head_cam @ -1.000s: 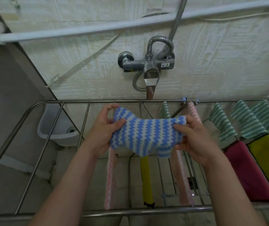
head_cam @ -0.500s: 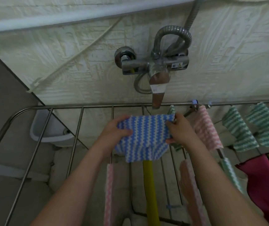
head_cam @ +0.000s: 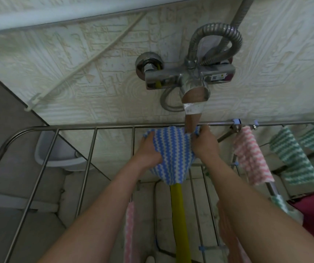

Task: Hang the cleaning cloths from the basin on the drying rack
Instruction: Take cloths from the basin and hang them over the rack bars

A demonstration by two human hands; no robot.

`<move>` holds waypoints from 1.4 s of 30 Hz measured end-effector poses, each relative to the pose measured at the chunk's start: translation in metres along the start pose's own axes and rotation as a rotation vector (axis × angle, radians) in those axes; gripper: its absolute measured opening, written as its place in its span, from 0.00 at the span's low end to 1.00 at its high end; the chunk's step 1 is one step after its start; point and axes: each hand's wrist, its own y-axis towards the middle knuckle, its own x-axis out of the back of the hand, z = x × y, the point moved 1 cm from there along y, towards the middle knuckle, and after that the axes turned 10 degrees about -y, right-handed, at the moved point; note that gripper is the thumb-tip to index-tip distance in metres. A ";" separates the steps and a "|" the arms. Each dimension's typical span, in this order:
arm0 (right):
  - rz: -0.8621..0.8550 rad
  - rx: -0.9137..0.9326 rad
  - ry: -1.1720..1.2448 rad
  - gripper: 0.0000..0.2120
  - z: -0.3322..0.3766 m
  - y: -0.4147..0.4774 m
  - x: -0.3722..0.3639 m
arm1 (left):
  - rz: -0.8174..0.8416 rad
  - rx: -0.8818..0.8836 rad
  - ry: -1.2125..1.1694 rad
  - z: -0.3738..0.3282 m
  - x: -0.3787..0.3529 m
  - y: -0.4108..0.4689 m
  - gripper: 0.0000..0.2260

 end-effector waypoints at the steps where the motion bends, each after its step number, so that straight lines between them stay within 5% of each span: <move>1: 0.003 -0.019 -0.009 0.12 0.001 0.000 -0.003 | 0.006 0.014 0.007 0.001 -0.001 0.002 0.40; 8: 0.099 -0.058 -0.053 0.18 0.005 -0.012 -0.019 | 0.040 0.040 0.041 0.001 -0.006 0.012 0.42; 17: -0.058 -0.062 -0.038 0.16 0.001 -0.018 -0.017 | 0.022 -0.096 -0.048 -0.006 -0.006 0.013 0.33; 21: 0.118 -0.058 0.087 0.17 0.006 -0.023 -0.014 | 0.023 -0.069 0.070 0.004 -0.001 0.009 0.38; 26: 0.410 -0.012 0.168 0.12 -0.002 -0.064 0.024 | 0.018 -0.236 0.041 0.015 -0.015 -0.027 0.24; 30: 0.588 -0.073 0.287 0.10 -0.003 -0.095 0.026 | -0.043 -0.312 0.114 0.022 -0.035 -0.038 0.24; 42: 0.012 -0.037 0.180 0.11 -0.018 -0.115 -0.003 | -0.169 -0.418 0.315 -0.001 -0.044 -0.046 0.19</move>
